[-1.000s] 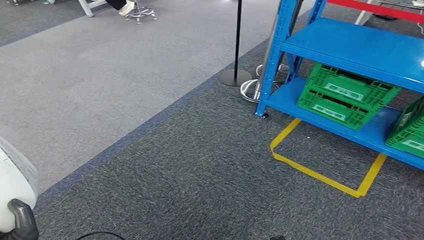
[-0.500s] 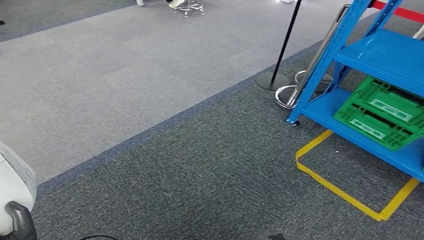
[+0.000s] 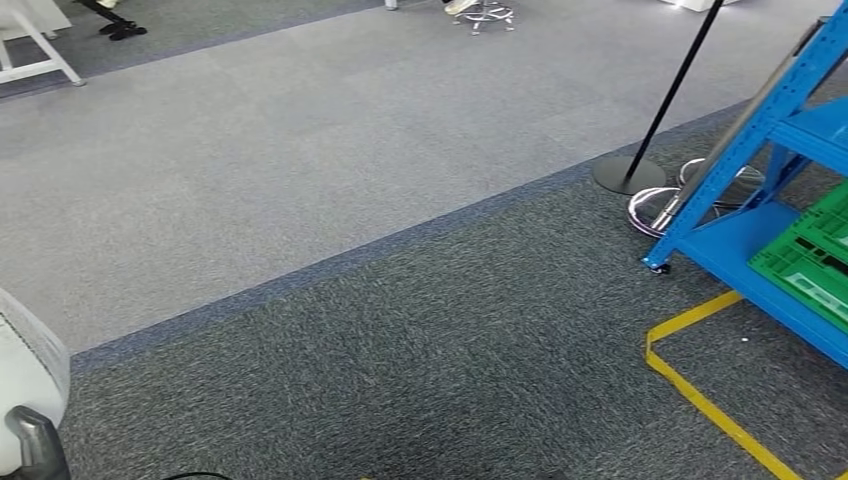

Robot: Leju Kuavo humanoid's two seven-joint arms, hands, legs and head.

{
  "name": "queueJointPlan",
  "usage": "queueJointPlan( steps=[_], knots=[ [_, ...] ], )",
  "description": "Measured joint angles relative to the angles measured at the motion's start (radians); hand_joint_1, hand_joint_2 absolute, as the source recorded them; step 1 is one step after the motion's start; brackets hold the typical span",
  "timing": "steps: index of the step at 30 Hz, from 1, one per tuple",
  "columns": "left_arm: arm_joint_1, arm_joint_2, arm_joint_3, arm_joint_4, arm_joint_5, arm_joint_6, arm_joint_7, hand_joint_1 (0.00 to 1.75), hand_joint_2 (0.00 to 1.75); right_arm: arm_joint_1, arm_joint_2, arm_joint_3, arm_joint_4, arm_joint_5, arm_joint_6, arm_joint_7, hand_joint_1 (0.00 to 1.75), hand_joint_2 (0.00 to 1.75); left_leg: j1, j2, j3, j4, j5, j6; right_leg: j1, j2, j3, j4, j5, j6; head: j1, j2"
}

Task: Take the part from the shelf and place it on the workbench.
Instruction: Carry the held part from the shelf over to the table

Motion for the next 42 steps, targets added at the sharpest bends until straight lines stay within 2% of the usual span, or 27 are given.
queueJointPlan(
  steps=[1, 2, 3, 5, 7, 8, 9, 11, 13, 15, 16, 17, 18, 20, 22, 24, 26, 28, 30, 31, 32, 33, 35, 37, 39, 40, 42],
  knots=[
    [0.0, 0.0, 0.0, 0.0, 0.0, 0.0, 0.0, 1.75, 1.75, 0.0, -0.001, 0.0, 0.0, 0.0, 0.0, 0.002, 0.0, 1.75, -0.001, 0.001, -0.002, 0.003, 0.012, 0.005, 0.003, -0.013, 0.002, 0.0, -0.003, -0.002, 0.0, 0.0],
    [0.001, 0.0, 0.0, 0.0, 0.001, 0.001, 0.0, 1.75, 1.75, 0.0, -0.001, 0.0, 0.0, 0.0, 0.0, 0.003, 0.0, 1.75, -0.004, 0.004, 0.014, -0.033, 0.041, 0.013, 0.006, -0.025, 0.006, 0.0, -0.006, -0.004, 0.0, 0.0],
    [0.001, 0.0, 0.0, -0.001, 0.001, 0.001, 0.0, 1.75, 1.75, 0.0, -0.001, 0.0, 0.0, 0.001, 0.0, 0.004, 0.0, 1.75, -0.011, 0.015, 0.044, -0.098, 0.078, 0.025, 0.008, -0.036, 0.011, -0.001, -0.009, -0.005, 0.0, 0.0],
    [0.0, 0.0, 0.0, -0.003, 0.001, 0.002, 0.0, 1.75, 1.75, 0.0, -0.001, 0.0, 0.0, 0.002, 0.001, 0.004, 0.0, 1.75, -0.031, 0.06, 0.102, -0.215, 0.119, 0.052, 0.013, -0.058, 0.017, -0.006, -0.016, -0.004, 0.0, 0.0],
    [-0.001, 0.0, 0.0, -0.006, 0.001, 0.002, 0.0, 1.75, 1.75, 0.002, 0.007, 0.004, 0.0, 0.004, 0.007, 0.003, 0.0, 1.75, -0.044, 0.081, 0.12, -0.256, 0.116, 0.068, 0.015, -0.081, 0.017, -0.014, -0.02, 0.001, -0.001, 0.0],
    [0.001, 0.0, 0.0, -0.009, 0.001, 0.002, 0.0, 1.75, 1.75, 0.002, 0.012, 0.007, 0.0, 0.005, 0.009, 0.003, 0.0, 1.75, -0.045, 0.071, 0.124, -0.269, 0.117, 0.073, 0.016, -0.095, 0.025, -0.019, -0.02, 0.005, -0.004, 0.0],
    [0.003, -0.001, 0.0, -0.01, 0.001, 0.002, 0.0, 1.75, 1.75, 0.002, 0.016, 0.01, 0.0, 0.007, 0.011, 0.003, 0.0, 1.75, -0.042, 0.059, 0.131, -0.283, 0.121, 0.073, 0.016, -0.099, 0.03, -0.024, -0.024, 0.008, -0.005, 0.0],
    [0.004, -0.002, 0.0, -0.013, 0.001, 0.002, 0.0, 1.75, 1.75, 0.001, 0.02, 0.015, 0.0, 0.01, 0.01, 0.001, 0.0, 1.75, -0.032, 0.034, 0.15, -0.318, 0.135, 0.074, 0.017, -0.062, 0.027, 0.005, -0.047, 0.016, -0.004, 0.0],
    [0.002, -0.003, 0.0, -0.013, 0.001, 0.003, 0.0, 1.75, 1.75, 0.003, 0.022, 0.018, -0.001, 0.01, 0.011, -0.001, 0.0, 1.75, -0.026, 0.011, 0.158, -0.332, 0.142, 0.073, 0.014, -0.004, -0.035, 0.119, -0.096, 0.023, 0.001, 0.0],
    [0.002, -0.003, 0.0, -0.013, 0.001, 0.003, 0.0, 1.75, 1.75, -0.003, 0.021, 0.019, -0.001, 0.009, 0.012, -0.003, 0.0, 1.75, -0.024, -0.012, 0.159, -0.332, 0.141, 0.072, 0.009, 0.012, -0.104, 0.233, -0.124, 0.031, 0.001, 0.0],
    [0.002, -0.003, 0.0, -0.013, 0.001, 0.002, 0.0, 1.75, 1.75, -0.006, 0.021, 0.019, -0.001, 0.009, 0.012, -0.004, 0.0, 1.75, -0.023, -0.025, 0.161, -0.331, 0.139, 0.07, 0.007, 0.014, -0.119, 0.245, -0.111, 0.036, 0.001, 0.0],
    [0.003, -0.003, 0.0, -0.013, 0.001, 0.002, 0.0, 1.75, 1.75, -0.008, 0.021, 0.019, -0.001, 0.009, 0.012, -0.004, 0.0, 1.75, -0.02, -0.04, 0.164, -0.329, 0.137, 0.066, 0.002, 0.016, -0.114, 0.217, -0.076, 0.042, 0.001, 0.0],
    [0.002, -0.003, 0.0, -0.013, 0.001, 0.002, 0.0, 1.75, 1.75, -0.009, 0.021, 0.019, -0.001, 0.01, 0.012, -0.003, 0.0, 1.75, -0.017, -0.055, 0.167, -0.325, 0.133, 0.06, -0.004, 0.023, -0.094, 0.158, -0.03, 0.049, 0.001, 0.0],
    [0.002, -0.003, 0.0, -0.014, 0.001, 0.003, 0.0, 1.75, 1.75, -0.005, 0.023, 0.019, 0.0, 0.01, 0.013, -0.001, 0.0, 1.75, -0.014, -0.083, 0.16, -0.304, 0.122, 0.045, -0.018, 0.071, -0.052, 0.045, 0.022, 0.061, 0.003, 0.0],
    [0.003, -0.003, 0.0, -0.015, 0.001, 0.003, 0.0, 1.75, 1.75, -0.002, 0.026, 0.02, 0.001, 0.01, 0.014, -0.001, 0.0, 1.75, -0.013, -0.107, 0.143, -0.286, 0.119, 0.033, -0.021, 0.102, -0.036, 0.007, 0.019, 0.049, 0.005, 0.0],
    [0.005, -0.003, 0.0, -0.016, 0.0, 0.003, 0.0, 1.75, 1.75, -0.002, 0.028, 0.02, 0.001, 0.01, 0.014, -0.001, 0.0, 1.75, -0.011, -0.125, 0.132, -0.28, 0.122, 0.026, -0.02, 0.083, -0.03, 0.003, 0.019, 0.029, 0.005, 0.0],
    [0.007, -0.002, 0.0, -0.017, -0.001, 0.005, 0.0, 1.75, 1.75, -0.002, 0.028, 0.02, 0.0, 0.011, 0.014, -0.001, 0.0, 1.75, -0.012, -0.091, 0.116, -0.247, 0.104, 0.017, -0.021, 0.057, -0.024, 0.0, 0.02, 0.017, -0.002, 0.0],
    [0.006, -0.002, 0.0, -0.018, -0.002, 0.006, 0.0, 1.75, 1.75, -0.001, 0.027, 0.02, 0.0, 0.011, 0.014, 0.0, 0.0, 1.75, -0.01, -0.029, 0.065, -0.14, 0.051, 0.007, -0.019, 0.029, -0.019, -0.002, 0.017, 0.007, -0.011, 0.0],
    [0.005, -0.002, 0.0, -0.019, -0.002, 0.006, 0.0, 1.75, 1.75, 0.001, 0.025, 0.02, 0.0, 0.011, 0.014, 0.002, 0.0, 1.75, -0.003, -0.005, 0.004, -0.019, 0.007, 0.0, -0.016, -0.002, -0.018, -0.002, 0.012, 0.001, -0.012, 0.0],
    [0.006, -0.002, 0.0, -0.018, -0.003, 0.007, 0.0, 1.75, 1.75, 0.001, 0.023, 0.019, 0.0, 0.012, 0.014, 0.004, 0.0, 1.75, 0.0, -0.002, -0.007, 0.003, 0.01, -0.001, -0.015, -0.016, -0.017, -0.002, 0.009, 0.0, -0.012, 0.0],
    [0.007, -0.002, 0.0, -0.018, -0.003, 0.008, 0.0, 1.75, 1.75, 0.0, 0.022, 0.019, 0.0, 0.012, 0.013, 0.008, 0.0, 1.75, 0.002, 0.0, 0.001, -0.014, 0.032, 0.0, -0.014, -0.03, -0.016, -0.002, 0.004, 0.0, -0.012, 0.0],
    [0.007, -0.002, 0.0, -0.019, -0.003, 0.008, 0.0, 1.75, 1.75, -0.001, 0.022, 0.019, 0.0, 0.013, 0.013, 0.013, 0.0, 1.75, 0.003, 0.007, 0.028, -0.069, 0.067, 0.002, -0.013, -0.043, -0.012, -0.002, -0.001, 0.001, -0.012, 0.0],
    [0.006, -0.001, -0.001, -0.019, -0.004, 0.009, 0.0, 1.75, 1.75, -0.003, 0.022, 0.019, 0.0, 0.014, 0.012, 0.023, 0.0, 1.75, -0.006, 0.055, 0.096, -0.2, 0.115, 0.01, -0.01, -0.063, -0.001, -0.004, -0.011, 0.006, -0.013, 0.0],
    [0.003, 0.0, -0.002, -0.019, -0.005, 0.01, 0.0, 1.75, 1.75, -0.003, 0.022, 0.019, 0.0, 0.015, 0.011, 0.03, 0.0, 1.75, -0.018, 0.091, 0.125, -0.261, 0.117, 0.016, -0.005, -0.081, 0.008, -0.008, -0.018, 0.013, -0.015, 0.0],
    [0.004, 0.0, -0.002, -0.019, -0.006, 0.012, 0.0, 1.75, 1.75, -0.005, 0.022, 0.019, 0.0, 0.016, 0.01, 0.033, 0.0, 1.75, -0.02, 0.074, 0.125, -0.271, 0.116, 0.024, -0.003, -0.1, 0.018, -0.017, -0.023, 0.02, -0.016, 0.0],
    [0.006, -0.001, -0.002, -0.019, -0.006, 0.014, 0.0, 1.75, 1.75, -0.006, 0.021, 0.019, 0.0, 0.016, 0.008, 0.032, 0.0, 1.75, -0.018, 0.062, 0.127, -0.278, 0.118, 0.029, -0.003, -0.093, 0.022, -0.015, -0.028, 0.024, -0.016, 0.0],
    [0.006, -0.002, -0.002, -0.021, -0.008, 0.024, 0.0, 1.75, 1.75, -0.003, 0.024, 0.017, -0.006, -0.011, 0.005, -0.019, 0.0, 1.75, -0.012, 0.038, 0.135, -0.291, 0.123, 0.042, -0.004, -0.045, 0.0, 0.043, -0.062, 0.03, -0.012, 0.0]
  ],
)
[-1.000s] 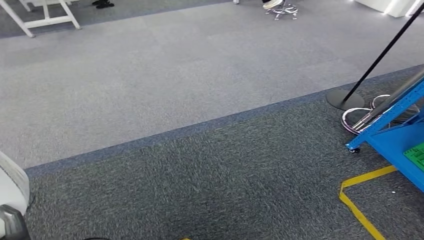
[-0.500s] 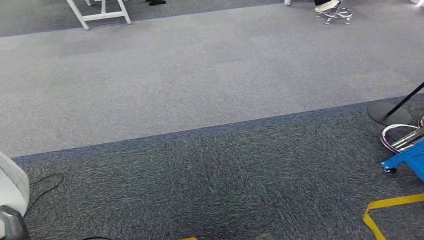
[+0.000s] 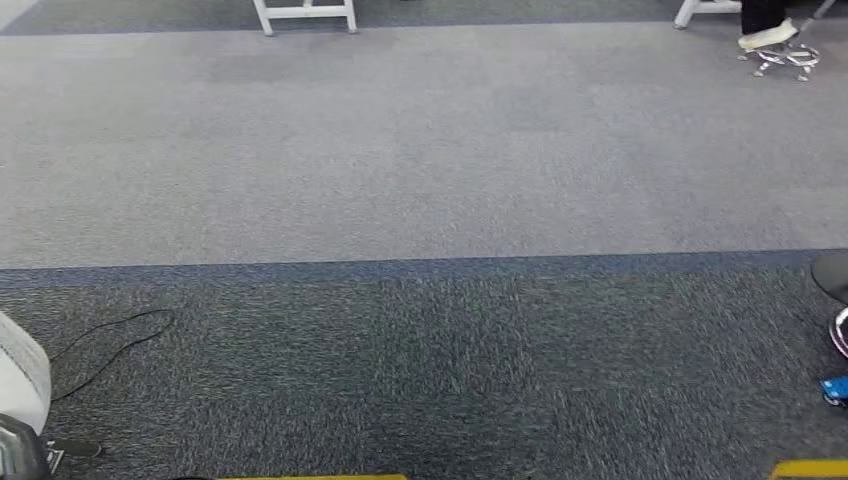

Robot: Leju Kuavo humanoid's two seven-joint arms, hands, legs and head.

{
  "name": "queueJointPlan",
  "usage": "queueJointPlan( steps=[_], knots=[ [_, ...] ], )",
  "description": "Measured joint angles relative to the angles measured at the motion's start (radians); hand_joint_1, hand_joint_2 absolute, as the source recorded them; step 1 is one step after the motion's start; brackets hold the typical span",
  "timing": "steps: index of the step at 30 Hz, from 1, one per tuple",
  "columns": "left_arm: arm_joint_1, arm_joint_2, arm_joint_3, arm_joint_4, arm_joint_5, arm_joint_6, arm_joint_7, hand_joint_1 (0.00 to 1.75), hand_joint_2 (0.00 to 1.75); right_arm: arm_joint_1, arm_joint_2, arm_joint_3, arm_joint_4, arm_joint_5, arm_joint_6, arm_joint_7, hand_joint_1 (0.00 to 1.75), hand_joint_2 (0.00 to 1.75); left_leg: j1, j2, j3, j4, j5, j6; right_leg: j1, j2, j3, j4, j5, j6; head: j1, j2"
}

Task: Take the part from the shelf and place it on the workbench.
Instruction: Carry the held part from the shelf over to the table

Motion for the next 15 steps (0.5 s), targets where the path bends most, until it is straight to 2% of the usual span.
queueJointPlan(
  steps=[1, 2, 3, 4, 5, 6, 7, 8, 9, 10, 11, 12, 13, 15],
  knots=[
    [0.0, -0.002, 0.0, -0.001, -0.002, 0.005, 0.0, 1.75, 1.75, 0.005, 0.003, -0.006, -0.006, -0.027, 0.001, -0.054, 0.0, 1.75, 0.0, -0.012, 0.002, -0.002, -0.001, 0.005, 0.0, 0.029, -0.034, 0.065, -0.029, 0.001, 0.003, 0.0],
    [0.002, -0.004, 0.0, -0.003, -0.003, 0.01, 0.0, 1.75, 1.75, 0.011, 0.006, -0.015, -0.013, -0.058, 0.006, -0.121, 0.0, 1.75, 0.0, -0.025, 0.002, -0.002, -0.002, 0.009, -0.001, 0.044, -0.077, 0.141, -0.058, 0.001, 0.004, 0.0],
    [0.004, -0.006, 0.0, -0.005, -0.004, 0.012, 0.0, 1.75, 1.75, 0.016, 0.008, -0.026, -0.02, -0.083, 0.011, -0.179, 0.0, 1.75, 0.0, -0.039, 0.004, -0.002, -0.004, 0.012, -0.001, 0.049, -0.119, 0.209, -0.076, 0.002, 0.005, 0.0],
    [0.008, -0.008, 0.001, -0.007, -0.004, 0.009, 0.0, 1.75, 1.75, 0.02, 0.01, -0.037, -0.027, -0.103, 0.021, -0.228, 0.0, 1.75, -0.001, -0.055, 0.007, -0.002, -0.006, 0.014, -0.001, 0.05, -0.149, 0.245, -0.074, 0.004, 0.005, 0.0],
    [0.01, -0.009, 0.001, -0.01, -0.002, -0.002, 0.0, 1.75, 1.75, 0.021, 0.01, -0.05, -0.034, -0.12, 0.032, -0.27, 0.0, 1.75, -0.001, -0.071, 0.011, -0.002, -0.008, 0.014, -0.001, 0.051, -0.159, 0.238, -0.047, 0.004, 0.005, 0.0],
    [0.011, -0.009, 0.002, -0.011, 0.001, -0.021, 0.0, 1.75, 1.75, 0.019, 0.006, -0.064, -0.041, -0.138, 0.047, -0.307, 0.0, 1.75, -0.001, -0.088, 0.016, -0.001, -0.01, 0.013, -0.002, 0.055, -0.15, 0.194, -0.003, 0.004, 0.005, 0.0],
    [0.01, -0.009, 0.001, -0.012, 0.004, -0.048, 0.0, 1.75, 1.75, 0.013, -0.004, -0.082, -0.047, -0.161, 0.074, -0.346, 0.0, 1.75, 0.0, -0.103, 0.021, -0.001, -0.014, 0.01, -0.005, 0.071, -0.129, 0.123, 0.049, 0.004, 0.006, 0.0],
    [0.006, -0.007, 0.0, -0.012, 0.005, -0.075, 0.0, 1.75, 1.75, 0.005, -0.019, -0.101, -0.051, -0.182, 0.105, -0.379, 0.0, 1.75, -0.002, -0.117, 0.024, 0.002, -0.017, 0.007, -0.009, 0.099, -0.106, 0.054, 0.087, 0.003, 0.006, 0.0],
    [-0.001, -0.006, -0.003, -0.011, 0.004, -0.095, 0.0, 1.75, 1.75, -0.006, -0.037, -0.122, -0.052, -0.199, 0.139, -0.401, 0.0, 1.75, -0.003, -0.129, 0.023, 0.005, -0.02, 0.003, -0.013, 0.123, -0.086, 0.003, 0.107, 0.002, 0.005, 0.0],
    [-0.007, -0.004, -0.005, -0.01, 0.003, -0.107, 0.0, 1.75, 1.75, -0.017, -0.056, -0.142, -0.052, -0.213, 0.171, -0.419, 0.0, 1.75, -0.003, -0.141, 0.019, 0.007, -0.02, -0.003, -0.016, 0.143, -0.074, -0.026, 0.114, 0.0, 0.005, 0.0],
    [-0.013, -0.003, -0.007, -0.01, 0.002, -0.109, 0.0, 1.75, 1.75, -0.026, -0.075, -0.159, -0.053, -0.221, 0.194, -0.429, 0.0, 1.75, -0.002, -0.152, 0.014, 0.007, -0.018, -0.009, -0.016, 0.147, -0.068, -0.035, 0.11, -0.004, 0.005, 0.0],
    [-0.016, -0.001, -0.008, -0.01, 0.002, -0.108, 0.0, 1.75, 1.75, -0.033, -0.089, -0.175, -0.054, -0.228, 0.208, -0.437, 0.0, 1.75, 0.0, -0.163, 0.01, 0.006, -0.015, -0.015, -0.017, 0.138, -0.063, -0.041, 0.11, -0.009, 0.005, 0.0],
    [-0.016, 0.0, -0.008, -0.01, 0.002, -0.106, 0.0, 1.75, 1.75, -0.038, -0.101, -0.189, -0.057, -0.232, 0.216, -0.445, 0.0, 1.75, 0.0, -0.157, 0.008, 0.007, -0.015, -0.021, -0.018, 0.127, -0.059, -0.048, 0.113, -0.014, 0.005, 0.0],
    [-0.019, 0.003, -0.008, -0.01, 0.004, -0.103, 0.0, 1.75, 1.75, -0.042, -0.112, -0.21, -0.06, -0.236, 0.224, -0.457, 0.0, 1.75, -0.002, -0.107, -0.012, 0.05, -0.041, -0.033, -0.02, 0.101, -0.046, -0.063, 0.117, -0.023, 0.0, 0.0]
  ],
)
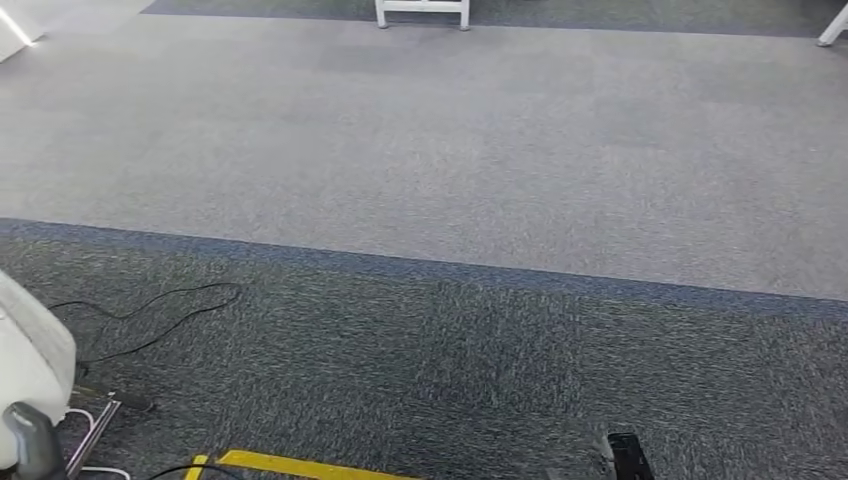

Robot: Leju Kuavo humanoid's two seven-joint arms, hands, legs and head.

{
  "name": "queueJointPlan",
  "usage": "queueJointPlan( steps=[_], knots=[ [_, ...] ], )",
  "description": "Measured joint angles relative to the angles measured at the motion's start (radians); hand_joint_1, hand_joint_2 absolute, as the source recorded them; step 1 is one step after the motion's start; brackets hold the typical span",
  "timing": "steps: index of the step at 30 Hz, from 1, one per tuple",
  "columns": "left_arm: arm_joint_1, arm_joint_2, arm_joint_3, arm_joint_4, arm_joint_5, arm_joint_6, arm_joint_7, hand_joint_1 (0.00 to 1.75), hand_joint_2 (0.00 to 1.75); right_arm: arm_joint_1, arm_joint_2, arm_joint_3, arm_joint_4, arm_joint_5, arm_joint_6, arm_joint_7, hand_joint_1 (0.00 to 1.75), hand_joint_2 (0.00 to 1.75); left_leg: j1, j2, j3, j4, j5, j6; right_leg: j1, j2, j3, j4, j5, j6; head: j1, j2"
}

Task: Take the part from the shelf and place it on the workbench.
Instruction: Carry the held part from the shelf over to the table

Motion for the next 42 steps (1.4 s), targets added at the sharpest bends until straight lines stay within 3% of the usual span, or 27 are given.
queueJointPlan(
  steps=[1, 3, 4, 5, 7, 8, 9, 11, 13, 15, 17, 18, 19, 20, 22, 24, 26, 28, 29, 31, 33, 35, 36, 37, 39, 41, 42],
  knots=[
    [-0.003, 0.002, 0.0, 0.0, 0.001, 0.0, 0.0, 1.75, 1.75, 0.0, -0.002, -0.008, -0.001, 0.0, 0.002, -0.004, 0.0, 1.75, 0.001, 0.033, -0.025, 0.05, -0.026, -0.007, 0.001, -0.015, 0.006, -0.005, -0.001, -0.003, -0.003, 0.0],
    [-0.008, 0.006, 0.0, 0.0, 0.003, -0.007, 0.0, 1.75, 1.75, 0.0, -0.006, -0.025, -0.001, -0.002, 0.007, -0.009, 0.0, 1.75, 0.009, 0.061, -0.095, 0.18, -0.076, -0.02, 0.001, -0.048, 0.013, -0.007, -0.007, -0.005, -0.006, 0.0],
    [-0.009, 0.009, 0.0, 0.001, 0.004, -0.014, 0.0, 1.75, 1.75, -0.002, -0.01, -0.034, -0.002, -0.005, 0.011, -0.007, 0.0, 1.75, 0.014, 0.064, -0.12, 0.219, -0.081, -0.025, 0.001, -0.064, 0.016, -0.007, -0.01, -0.005, -0.006, 0.0],
    [-0.01, 0.012, -0.001, 0.002, 0.006, -0.021, 0.0, 1.75, 1.75, -0.006, -0.014, -0.043, -0.003, -0.008, 0.017, -0.002, 0.0, 1.75, 0.019, 0.066, -0.127, 0.223, -0.066, -0.029, 0.001, -0.079, 0.02, -0.007, -0.014, -0.004, -0.006, 0.0],
    [-0.017, 0.019, -0.002, 0.005, 0.009, -0.034, 0.0, 1.75, 1.75, -0.021, -0.024, -0.061, -0.009, -0.014, 0.031, 0.017, 0.0, 1.75, 0.026, 0.084, -0.083, 0.12, 0.009, -0.033, 0.0, -0.104, 0.031, -0.007, -0.023, 0.003, -0.006, 0.0],
    [-0.023, 0.022, -0.004, 0.008, 0.01, -0.038, 0.0, 1.75, 1.75, -0.029, -0.03, -0.068, -0.012, -0.015, 0.036, 0.025, 0.0, 1.75, 0.024, 0.108, -0.052, 0.053, 0.039, -0.032, 0.001, -0.114, 0.035, -0.007, -0.029, 0.009, -0.006, 0.0],
    [-0.03, 0.024, -0.005, 0.011, 0.011, -0.041, 0.0, 1.75, 1.75, -0.035, -0.035, -0.075, -0.014, -0.016, 0.04, 0.032, 0.0, 1.75, 0.02, 0.13, -0.027, 0.0, 0.056, -0.027, 0.003, -0.123, 0.038, -0.007, -0.035, 0.016, -0.006, 0.0],
    [-0.042, 0.028, -0.008, 0.015, 0.011, -0.044, 0.0, 1.75, 1.75, -0.044, -0.043, -0.086, -0.018, -0.015, 0.044, 0.038, 0.0, 1.75, 0.009, 0.151, -0.01, -0.037, 0.052, -0.011, 0.007, -0.143, 0.042, -0.01, -0.045, 0.028, -0.005, 0.0],
    [-0.045, 0.03, -0.008, 0.017, 0.012, -0.044, 0.0, 1.75, 1.75, -0.05, -0.046, -0.094, -0.023, -0.012, 0.045, 0.04, 0.0, 1.75, 0.006, 0.128, -0.008, -0.044, 0.05, 0.008, 0.003, -0.16, 0.057, -0.014, -0.054, 0.039, -0.004, 0.0],
    [-0.048, 0.032, -0.009, 0.017, 0.012, -0.044, 0.0, 1.75, 1.75, -0.056, -0.046, -0.099, -0.027, -0.009, 0.046, 0.039, 0.0, 1.75, 0.008, 0.106, -0.002, -0.051, 0.052, 0.025, -0.002, -0.128, 0.049, 0.022, -0.081, 0.045, 0.0, 0.0],
    [-0.052, 0.033, -0.012, 0.018, 0.012, -0.043, 0.0, 1.75, 1.75, -0.057, -0.046, -0.106, -0.028, -0.008, 0.047, 0.038, 0.0, 1.75, 0.008, 0.085, 0.002, -0.053, 0.05, 0.038, -0.002, -0.072, -0.015, 0.147, -0.137, 0.044, 0.007, 0.0],
    [-0.054, 0.033, -0.014, 0.019, 0.012, -0.043, 0.0, 1.75, 1.75, -0.054, -0.046, -0.108, -0.028, -0.008, 0.047, 0.038, 0.0, 1.75, 0.006, 0.071, 0.003, -0.053, 0.048, 0.042, -0.001, -0.059, -0.06, 0.223, -0.161, 0.043, 0.009, 0.0],
    [-0.055, 0.034, -0.017, 0.02, 0.012, -0.043, 0.0, 1.75, 1.75, -0.05, -0.046, -0.111, -0.028, -0.007, 0.047, 0.038, 0.0, 1.75, 0.004, 0.056, 0.006, -0.053, 0.046, 0.045, 0.0, -0.053, -0.098, 0.278, -0.17, 0.042, 0.01, 0.0],
    [-0.055, 0.035, -0.018, 0.021, 0.012, -0.043, 0.0, 1.75, 1.75, -0.047, -0.046, -0.113, -0.028, -0.006, 0.047, 0.038, 0.0, 1.75, 0.002, 0.041, 0.009, -0.053, 0.044, 0.046, 0.001, -0.051, -0.121, 0.296, -0.157, 0.039, 0.01, 0.0],
    [-0.055, 0.036, -0.02, 0.023, 0.012, -0.042, 0.0, 1.75, 1.75, -0.045, -0.047, -0.117, -0.029, -0.005, 0.047, 0.037, 0.0, 1.75, 0.0, 0.011, 0.02, -0.053, 0.038, 0.045, 0.004, -0.04, -0.11, 0.213, -0.074, 0.032, 0.01, 0.0],
    [-0.056, 0.037, -0.022, 0.025, 0.012, -0.04, 0.0, 1.75, 1.75, -0.045, -0.047, -0.12, -0.03, -0.004, 0.047, 0.037, 0.0, 1.75, 0.0, -0.013, 0.026, -0.05, 0.031, 0.038, 0.002, 0.007, -0.062, 0.08, -0.003, 0.025, 0.009, 0.0],
    [-0.057, 0.038, -0.023, 0.026, 0.012, -0.039, 0.0, 1.75, 1.75, -0.044, -0.047, -0.122, -0.03, -0.002, 0.047, 0.037, 0.0, 1.75, 0.003, -0.035, 0.022, -0.048, 0.029, 0.028, 0.002, 0.038, -0.035, 0.022, 0.009, 0.021, 0.008, 0.0],
    [-0.057, 0.039, -0.024, 0.026, 0.011, -0.039, 0.0, 1.75, 1.75, -0.045, -0.046, -0.123, -0.031, -0.001, 0.046, 0.036, 0.0, 1.75, 0.007, -0.054, 0.018, -0.049, 0.03, 0.016, 0.003, 0.022, -0.025, 0.012, 0.007, 0.015, 0.008, 0.0],
    [-0.057, 0.04, -0.024, 0.027, 0.011, -0.039, 0.0, 1.75, 1.75, -0.045, -0.045, -0.123, -0.031, 0.0, 0.046, 0.036, 0.0, 1.75, 0.006, -0.047, 0.015, -0.043, 0.024, 0.01, 0.001, 0.01, -0.02, 0.007, 0.008, 0.011, 0.006, 0.0],
    [-0.059, 0.041, -0.024, 0.027, 0.011, -0.037, 0.0, 1.75, 1.75, -0.045, -0.043, -0.124, -0.032, 0.002, 0.046, 0.035, 0.0, 1.75, 0.004, 0.002, -0.01, 0.018, -0.012, -0.001, -0.003, -0.019, -0.007, -0.004, 0.007, 0.001, 0.0, 0.0],
    [-0.06, 0.042, -0.024, 0.028, 0.011, -0.035, 0.0, 1.75, 1.75, -0.042, -0.044, -0.127, -0.032, 0.006, 0.046, 0.035, 0.0, 1.75, 0.009, 0.051, -0.074, 0.145, -0.069, -0.013, 0.0, -0.048, 0.002, -0.006, 0.0, -0.005, -0.005, 0.0],
    [-0.06, 0.044, -0.024, 0.03, 0.01, -0.032, 0.0, 1.75, 1.75, -0.04, -0.044, -0.131, -0.032, 0.009, 0.046, 0.035, 0.0, 1.75, 0.016, 0.065, -0.12, 0.227, -0.083, -0.021, 0.001, -0.077, 0.01, -0.006, -0.008, -0.006, -0.005, 0.0],
    [-0.06, 0.045, -0.024, 0.031, 0.01, -0.031, 0.0, 1.75, 1.75, -0.04, -0.044, -0.133, -0.032, 0.011, 0.047, 0.035, 0.0, 1.75, 0.018, 0.068, -0.117, 0.212, -0.059, -0.023, 0.0, -0.09, 0.016, -0.006, -0.013, -0.004, -0.005, 0.0],
    [-0.059, 0.045, -0.024, 0.031, 0.01, -0.029, 0.0, 1.75, 1.75, -0.041, -0.044, -0.134, -0.032, 0.012, 0.047, 0.036, 0.0, 1.75, 0.02, 0.074, -0.095, 0.159, -0.02, -0.023, 0.0, -0.102, 0.024, -0.006, -0.018, -0.002, -0.005, 0.0],
    [-0.06, 0.047, -0.024, 0.031, 0.01, -0.028, 0.0, 1.75, 1.75, -0.041, -0.043, -0.136, -0.032, 0.016, 0.048, 0.036, 0.0, 1.75, 0.014, 0.114, -0.032, 0.025, 0.045, -0.017, 0.002, -0.124, 0.036, -0.006, -0.031, 0.008, -0.006, 0.0],
    [-0.062, 0.048, -0.026, 0.032, 0.009, -0.027, 0.0, 1.75, 1.75, -0.042, -0.043, -0.14, -0.033, 0.02, 0.049, 0.036, 0.0, 1.75, 0.004, 0.144, -0.002, -0.04, 0.055, -0.004, 0.006, -0.145, 0.041, -0.008, -0.042, 0.021, -0.005, 0.0],
    [-0.062, 0.049, -0.027, 0.032, 0.008, -0.026, 0.0, 1.75, 1.75, -0.043, -0.043, -0.142, -0.033, 0.023, 0.049, 0.036, 0.0, 1.75, -0.001, 0.142, -0.001, -0.044, 0.049, 0.002, 0.008, -0.155, 0.046, -0.01, -0.045, 0.025, -0.005, 0.0]
  ],
)
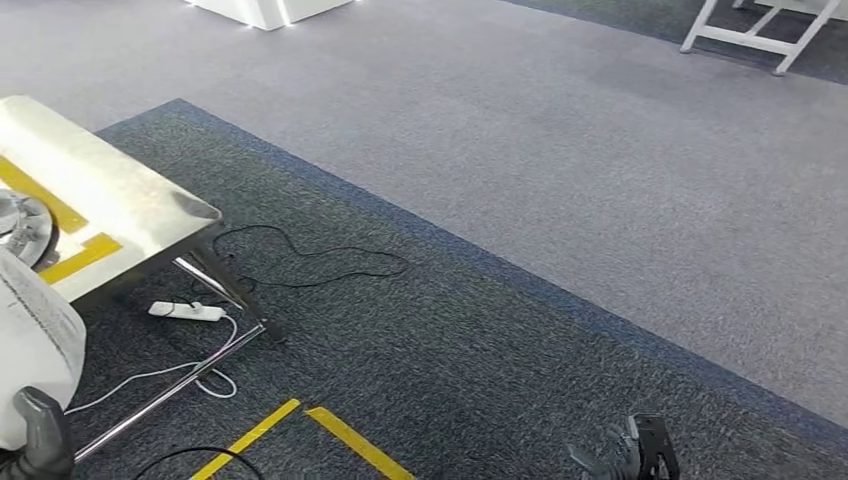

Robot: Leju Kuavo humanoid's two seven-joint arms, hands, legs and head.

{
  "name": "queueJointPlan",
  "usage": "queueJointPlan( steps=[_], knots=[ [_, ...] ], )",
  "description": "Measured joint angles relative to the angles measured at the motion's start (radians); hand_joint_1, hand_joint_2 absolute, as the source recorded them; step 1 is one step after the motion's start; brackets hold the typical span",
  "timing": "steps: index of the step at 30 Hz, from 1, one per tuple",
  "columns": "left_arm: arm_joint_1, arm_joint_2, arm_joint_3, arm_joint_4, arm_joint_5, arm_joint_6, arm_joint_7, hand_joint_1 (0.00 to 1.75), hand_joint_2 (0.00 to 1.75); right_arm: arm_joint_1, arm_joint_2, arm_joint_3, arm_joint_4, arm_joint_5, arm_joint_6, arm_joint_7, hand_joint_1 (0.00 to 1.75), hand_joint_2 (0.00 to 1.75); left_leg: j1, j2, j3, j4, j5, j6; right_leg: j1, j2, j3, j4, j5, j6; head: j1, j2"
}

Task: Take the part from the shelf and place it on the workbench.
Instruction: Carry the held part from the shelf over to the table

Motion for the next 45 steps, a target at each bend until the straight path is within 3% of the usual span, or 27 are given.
queueJointPlan(
  steps=[2, 4, 5, 7, 8, 9, 11, 12, 13, 15, 17, 19, 21, 23, 24, 26, 28, 30, 32, 33, 35, 37, 39, 40, 41, 43, 45],
  knots=[
    [0.001, 0.001, -0.001, 0.0, -0.001, 0.002, 0.0, 1.75, 1.75, -0.005, 0.0, -0.002, -0.002, 0.006, 0.001, 0.0, 0.0, 1.75, 0.002, -0.022, 0.004, -0.009, 0.001, 0.014, -0.001, -0.008, 0.014, -0.002, -0.008, 0.009, 0.002, 0.0],
    [-0.001, 0.002, -0.003, 0.0, -0.002, 0.004, 0.0, 1.75, 1.75, -0.009, 0.001, -0.004, -0.005, 0.009, 0.003, 0.0, 0.0, 1.75, 0.008, -0.043, 0.013, -0.021, 0.006, 0.027, -0.003, 0.036, -0.005, 0.047, -0.039, 0.015, 0.008, 0.0],
    [-0.002, 0.003, -0.005, 0.0, -0.003, 0.005, 0.0, 1.75, 1.75, -0.008, 0.001, -0.005, -0.006, 0.01, 0.004, 0.0, 0.0, 1.75, 0.01, -0.053, 0.015, -0.023, 0.006, 0.031, -0.005, 0.068, -0.036, 0.104, -0.064, 0.015, 0.011, 0.0],
    [-0.005, 0.004, -0.009, 0.001, -0.005, 0.005, 0.0, 1.75, 1.75, -0.003, 0.001, -0.008, -0.006, 0.01, 0.005, 0.0, 0.0, 1.75, 0.01, -0.078, 0.015, -0.023, 0.005, 0.037, -0.005, 0.099, -0.118, 0.238, -0.105, 0.015, 0.015, 0.0],
    [-0.005, 0.005, -0.011, 0.002, -0.005, 0.005, 0.0, 1.75, 1.75, 0.001, 0.001, -0.01, -0.006, 0.01, 0.005, 0.001, 0.0, 1.75, 0.009, -0.092, 0.017, -0.023, 0.003, 0.037, -0.005, 0.102, -0.151, 0.277, -0.104, 0.015, 0.015, 0.0],
    [-0.005, 0.006, -0.012, 0.003, -0.005, 0.005, 0.0, 1.75, 1.75, 0.002, 0.001, -0.012, -0.006, 0.011, 0.005, 0.001, 0.0, 1.75, 0.009, -0.107, 0.019, -0.023, 0.002, 0.037, -0.005, 0.104, -0.168, 0.28, -0.083, 0.014, 0.015, 0.0],
    [-0.005, 0.007, -0.014, 0.004, -0.005, 0.006, 0.0, 1.75, 1.75, 0.003, 0.001, -0.017, -0.007, 0.011, 0.005, 0.001, 0.0, 1.75, 0.01, -0.136, 0.025, -0.021, -0.003, 0.033, -0.006, 0.123, -0.149, 0.179, 0.006, 0.012, 0.016, 0.0],
    [-0.005, 0.008, -0.015, 0.005, -0.005, 0.006, 0.0, 1.75, 1.75, 0.002, 0.001, -0.018, -0.007, 0.012, 0.004, 0.001, 0.0, 1.75, 0.009, -0.148, 0.027, -0.018, -0.006, 0.028, -0.009, 0.148, -0.127, 0.112, 0.04, 0.011, 0.016, 0.0],
    [-0.006, 0.009, -0.017, 0.005, -0.005, 0.006, 0.0, 1.75, 1.75, 0.002, 0.001, -0.02, -0.007, 0.012, 0.004, 0.001, 0.0, 1.75, 0.009, -0.16, 0.026, -0.015, -0.01, 0.023, -0.011, 0.17, -0.106, 0.06, 0.061, 0.009, 0.015, 0.0],
    [-0.006, 0.01, -0.02, 0.005, -0.006, 0.007, 0.0, 1.75, 1.75, 0.002, 0.001, -0.023, -0.007, 0.017, 0.005, 0.001, 0.0, 1.75, 0.011, -0.182, 0.019, -0.013, -0.01, 0.012, -0.011, 0.19, -0.087, 0.026, 0.061, 0.002, 0.015, 0.0],
    [-0.005, 0.01, -0.022, 0.005, -0.006, 0.011, 0.0, 1.75, 1.75, 0.0, 0.004, -0.024, -0.007, 0.023, 0.005, 0.002, 0.0, 1.75, 0.014, -0.195, 0.015, -0.012, -0.009, 0.001, -0.012, 0.168, -0.079, 0.02, 0.063, -0.009, 0.014, 0.0],
    [-0.006, 0.012, -0.022, 0.005, -0.007, 0.014, 0.0, 1.75, 1.75, -0.001, 0.007, -0.025, -0.008, 0.026, 0.005, 0.001, 0.0, 1.75, 0.012, -0.155, -0.002, 0.028, -0.035, -0.01, -0.015, 0.141, -0.072, 0.015, 0.062, -0.021, 0.007, 0.0],
    [-0.008, 0.014, -0.023, 0.005, -0.007, 0.015, 0.0, 1.75, 1.75, 0.001, 0.006, -0.028, -0.009, 0.027, 0.005, 0.001, 0.0, 1.75, 0.014, -0.097, -0.055, 0.143, -0.096, -0.02, -0.012, 0.112, -0.067, 0.014, 0.057, -0.03, 0.0, 0.0],
    [-0.007, 0.016, -0.023, 0.006, -0.007, 0.016, 0.0, 1.75, 1.75, 0.004, 0.006, -0.031, -0.009, 0.028, 0.005, 0.001, 0.0, 1.75, 0.018, -0.078, -0.11, 0.253, -0.135, -0.026, -0.008, 0.082, -0.064, 0.014, 0.052, -0.033, -0.001, 0.0],
    [-0.007, 0.016, -0.023, 0.007, -0.007, 0.016, 0.0, 1.75, 1.75, 0.003, 0.006, -0.032, -0.009, 0.028, 0.005, 0.001, 0.0, 1.75, 0.019, -0.076, -0.115, 0.263, -0.127, -0.026, -0.008, 0.068, -0.062, 0.014, 0.05, -0.033, -0.001, 0.0],
    [-0.007, 0.017, -0.023, 0.008, -0.007, 0.018, 0.0, 1.75, 1.75, 0.002, 0.006, -0.032, -0.009, 0.03, 0.006, 0.001, 0.0, 1.75, 0.018, -0.063, -0.069, 0.17, -0.064, -0.021, -0.007, 0.043, -0.053, 0.014, 0.044, -0.03, -0.001, 0.0],
    [-0.008, 0.017, -0.023, 0.008, -0.008, 0.019, 0.0, 1.75, 1.75, 0.001, 0.007, -0.033, -0.009, 0.033, 0.005, 0.001, 0.0, 1.75, 0.009, -0.021, -0.003, 0.041, -0.016, -0.008, -0.004, 0.022, -0.044, 0.014, 0.037, -0.023, -0.001, 0.0],
    [-0.008, 0.018, -0.023, 0.008, -0.008, 0.023, 0.0, 1.75, 1.75, -0.001, 0.007, -0.035, -0.009, 0.037, 0.005, 0.001, 0.0, 1.75, -0.001, 0.0, 0.018, -0.009, -0.011, 0.004, 0.0, 0.003, -0.038, 0.013, 0.032, -0.013, 0.0, 0.0],
    [-0.006, 0.019, -0.024, 0.008, -0.009, 0.028, 0.0, 1.75, 1.75, -0.004, 0.008, -0.038, -0.009, 0.041, 0.005, 0.001, 0.0, 1.75, 0.001, -0.022, 0.018, -0.017, -0.009, 0.016, 0.001, -0.015, -0.032, 0.007, 0.027, -0.002, 0.0, 0.0],
    [-0.005, 0.019, -0.024, 0.007, -0.009, 0.03, 0.0, 1.75, 1.75, -0.006, 0.009, -0.04, -0.01, 0.043, 0.006, 0.001, 0.0, 1.75, 0.004, -0.032, 0.023, -0.025, -0.006, 0.021, 0.0, -0.008, -0.031, 0.01, 0.021, 0.002, 0.001, 0.0],
    [-0.006, 0.02, -0.025, 0.007, -0.009, 0.033, 0.0, 1.75, 1.75, -0.008, 0.01, -0.043, -0.012, 0.044, 0.006, 0.0, 0.0, 1.75, 0.013, -0.054, 0.033, -0.039, 0.002, 0.032, -0.002, 0.041, -0.06, 0.075, -0.019, 0.009, 0.006, 0.0],
    [-0.008, 0.02, -0.027, 0.008, -0.009, 0.034, 0.0, 1.75, 1.75, -0.006, 0.01, -0.048, -0.013, 0.045, 0.008, 0.0, 0.0, 1.75, 0.014, -0.077, 0.032, -0.04, 0.004, 0.037, -0.003, 0.091, -0.128, 0.209, -0.076, 0.013, 0.01, 0.0],
    [-0.008, 0.021, -0.028, 0.008, -0.01, 0.035, 0.0, 1.75, 1.75, 0.0, 0.01, -0.05, -0.013, 0.046, 0.008, 0.001, 0.0, 1.75, 0.014, -0.105, 0.033, -0.039, 0.003, 0.038, -0.004, 0.103, -0.185, 0.293, -0.085, 0.017, 0.011, 0.0],
    [-0.007, 0.022, -0.029, 0.008, -0.01, 0.035, 0.0, 1.75, 1.75, 0.001, 0.01, -0.05, -0.013, 0.047, 0.007, 0.001, 0.0, 1.75, 0.015, -0.12, 0.035, -0.039, 0.002, 0.037, -0.004, 0.105, -0.188, 0.277, -0.058, 0.018, 0.012, 0.0],
    [-0.007, 0.022, -0.029, 0.008, -0.01, 0.036, 0.0, 1.75, 1.75, 0.001, 0.01, -0.051, -0.013, 0.048, 0.007, 0.001, 0.0, 1.75, 0.016, -0.134, 0.038, -0.038, 0.0, 0.034, -0.006, 0.111, -0.17, 0.221, -0.015, 0.018, 0.012, 0.0],
    [-0.008, 0.023, -0.03, 0.008, -0.011, 0.039, 0.0, 1.75, 1.75, 0.0, 0.01, -0.053, -0.014, 0.051, 0.007, 0.001, 0.0, 1.75, 0.016, -0.16, 0.041, -0.034, -0.006, 0.025, -0.013, 0.151, -0.113, 0.077, 0.058, 0.016, 0.013, 0.0],
    [-0.008, 0.024, -0.031, 0.008, -0.014, 0.042, 0.0, 1.75, 1.75, 0.001, 0.01, -0.055, -0.014, 0.054, 0.008, 0.001, 0.0, 1.75, 0.016, -0.181, 0.036, -0.029, -0.01, 0.014, -0.015, 0.178, -0.081, 0.012, 0.072, 0.01, 0.013, 0.0]
  ],
)
